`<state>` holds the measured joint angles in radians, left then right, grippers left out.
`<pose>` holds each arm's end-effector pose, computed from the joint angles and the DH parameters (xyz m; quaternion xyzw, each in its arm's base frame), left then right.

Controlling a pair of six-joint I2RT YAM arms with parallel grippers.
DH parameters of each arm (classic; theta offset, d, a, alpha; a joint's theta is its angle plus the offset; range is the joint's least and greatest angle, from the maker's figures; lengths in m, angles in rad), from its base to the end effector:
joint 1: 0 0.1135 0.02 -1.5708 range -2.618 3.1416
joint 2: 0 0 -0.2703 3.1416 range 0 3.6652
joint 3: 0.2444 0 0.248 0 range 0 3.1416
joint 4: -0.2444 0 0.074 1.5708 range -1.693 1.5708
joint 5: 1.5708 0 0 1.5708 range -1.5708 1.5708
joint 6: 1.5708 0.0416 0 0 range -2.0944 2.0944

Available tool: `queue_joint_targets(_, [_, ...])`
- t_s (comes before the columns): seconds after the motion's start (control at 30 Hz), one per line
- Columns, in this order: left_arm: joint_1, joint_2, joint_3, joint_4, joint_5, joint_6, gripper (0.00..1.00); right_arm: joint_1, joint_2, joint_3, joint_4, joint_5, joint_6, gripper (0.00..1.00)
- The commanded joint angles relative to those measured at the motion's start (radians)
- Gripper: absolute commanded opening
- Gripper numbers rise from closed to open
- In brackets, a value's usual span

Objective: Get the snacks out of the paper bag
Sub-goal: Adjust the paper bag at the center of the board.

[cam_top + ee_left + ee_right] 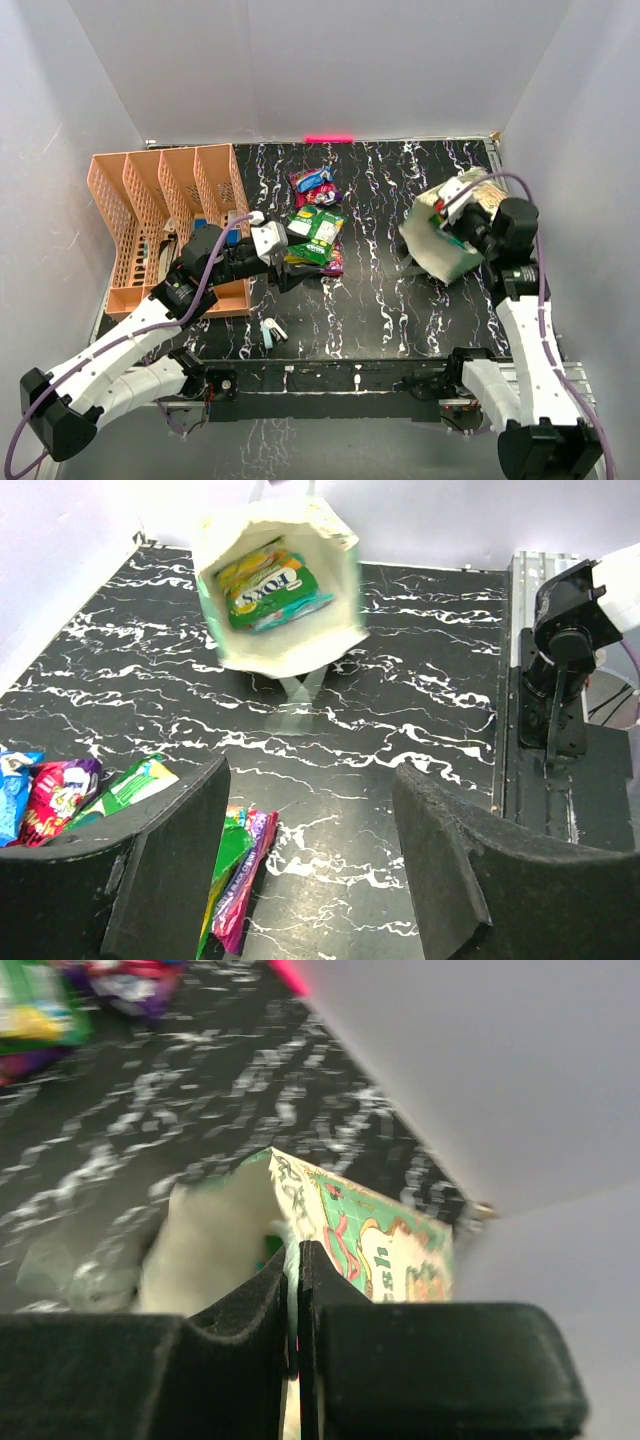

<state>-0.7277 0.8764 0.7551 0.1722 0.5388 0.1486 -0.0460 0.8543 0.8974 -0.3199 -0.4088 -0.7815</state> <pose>0.1372 -0.1508 0.3572 0.4564 0.5195 -0.3752 0.6173 0.1888 0.0079 0.3570 -0.3951 0.6851 -0.0890 0.6056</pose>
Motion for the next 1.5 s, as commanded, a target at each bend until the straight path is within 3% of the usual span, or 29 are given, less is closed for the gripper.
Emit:
queue_joint_targets(0.0, [0.005, 0.010, -0.003, 0.044, 0.066, -0.034, 0.64, 0.006, -0.151, -0.109, 0.045, -0.253, 0.192, 0.07])
queue_joint_targets(0.27, [-0.046, 0.058, -0.028, 0.150, 0.093, -0.114, 0.60, 0.006, -0.313, -0.190, 0.018, -0.186, 0.432, 0.07])
queue_joint_targets(0.5, [-0.429, 0.201, -0.027, 0.242, -0.330, 0.073, 0.59, 0.006, -0.282, -0.159, -0.003, -0.281, 0.473, 0.07])
queue_joint_targets(0.7, [-0.584, 0.526, 0.116, 0.275, -0.498, 0.322, 0.58, 0.008, -0.304, -0.104, -0.073, -0.286, 0.482, 0.07])
queue_joint_targets(1.03, [-0.600, 1.004, 0.330, 0.490, -0.635, 0.675, 0.62, 0.029, -0.351, -0.045, -0.159, -0.320, 0.504, 0.07])
queue_joint_targets(1.23, [-0.528, 1.133, 0.447, 0.509, -0.597, 0.676, 0.36, 0.038, -0.354, -0.039, -0.169, -0.307, 0.482, 0.07])
queue_joint_targets(1.47, [-0.468, 1.228, 0.565, 0.419, -0.540, 0.726, 0.33, 0.071, -0.345, -0.025, -0.156, -0.313, 0.475, 0.07])
